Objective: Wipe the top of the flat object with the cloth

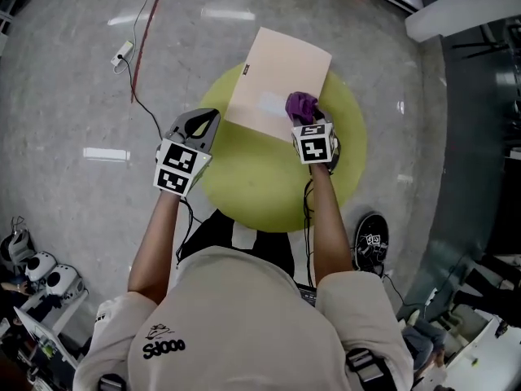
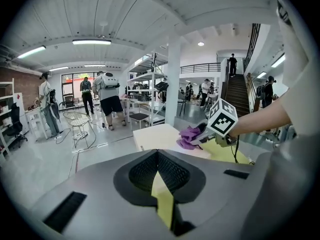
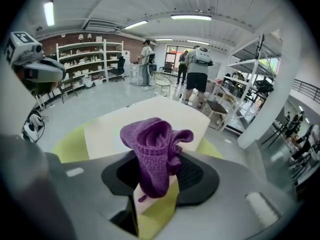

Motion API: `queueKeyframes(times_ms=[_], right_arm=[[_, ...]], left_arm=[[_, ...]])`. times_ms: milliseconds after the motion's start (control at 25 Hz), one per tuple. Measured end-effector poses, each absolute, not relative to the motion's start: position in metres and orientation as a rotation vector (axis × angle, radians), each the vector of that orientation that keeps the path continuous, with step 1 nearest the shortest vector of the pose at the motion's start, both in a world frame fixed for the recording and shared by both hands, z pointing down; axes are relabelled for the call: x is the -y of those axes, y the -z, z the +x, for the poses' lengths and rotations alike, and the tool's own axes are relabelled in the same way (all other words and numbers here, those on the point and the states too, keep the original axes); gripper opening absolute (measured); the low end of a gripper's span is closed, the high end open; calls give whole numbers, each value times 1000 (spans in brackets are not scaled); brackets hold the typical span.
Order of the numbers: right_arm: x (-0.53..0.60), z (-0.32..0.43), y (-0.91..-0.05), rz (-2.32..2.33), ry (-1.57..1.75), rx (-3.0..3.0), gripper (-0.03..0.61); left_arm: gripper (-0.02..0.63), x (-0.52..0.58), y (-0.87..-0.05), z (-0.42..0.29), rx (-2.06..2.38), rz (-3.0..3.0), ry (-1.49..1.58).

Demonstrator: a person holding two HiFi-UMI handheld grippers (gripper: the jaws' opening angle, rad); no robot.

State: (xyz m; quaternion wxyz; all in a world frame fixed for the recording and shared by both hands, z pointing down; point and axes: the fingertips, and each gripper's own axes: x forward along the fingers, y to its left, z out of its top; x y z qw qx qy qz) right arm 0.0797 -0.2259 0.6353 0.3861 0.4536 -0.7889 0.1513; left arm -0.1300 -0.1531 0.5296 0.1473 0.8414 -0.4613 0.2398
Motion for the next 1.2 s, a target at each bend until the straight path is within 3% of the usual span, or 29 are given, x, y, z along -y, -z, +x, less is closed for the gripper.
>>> queueKeyframes(times_ms=[200,360,840,1200], right_arm=[[216,140,-640,1259,-483,1916,181],[206,139,-640,1242,-463,1901,181],[195,-4,-638,978,-232,2019,179],[176,-104,-639,843,-299,2181,181]], left_arm=[[5,160,-526,-111,1293,2454,-678],[6,163,-527,-111,1291,2453,-680],[5,152,-525,-175,1407,2375,-691],[5,137,-528,-208,1465,2320,-679]])
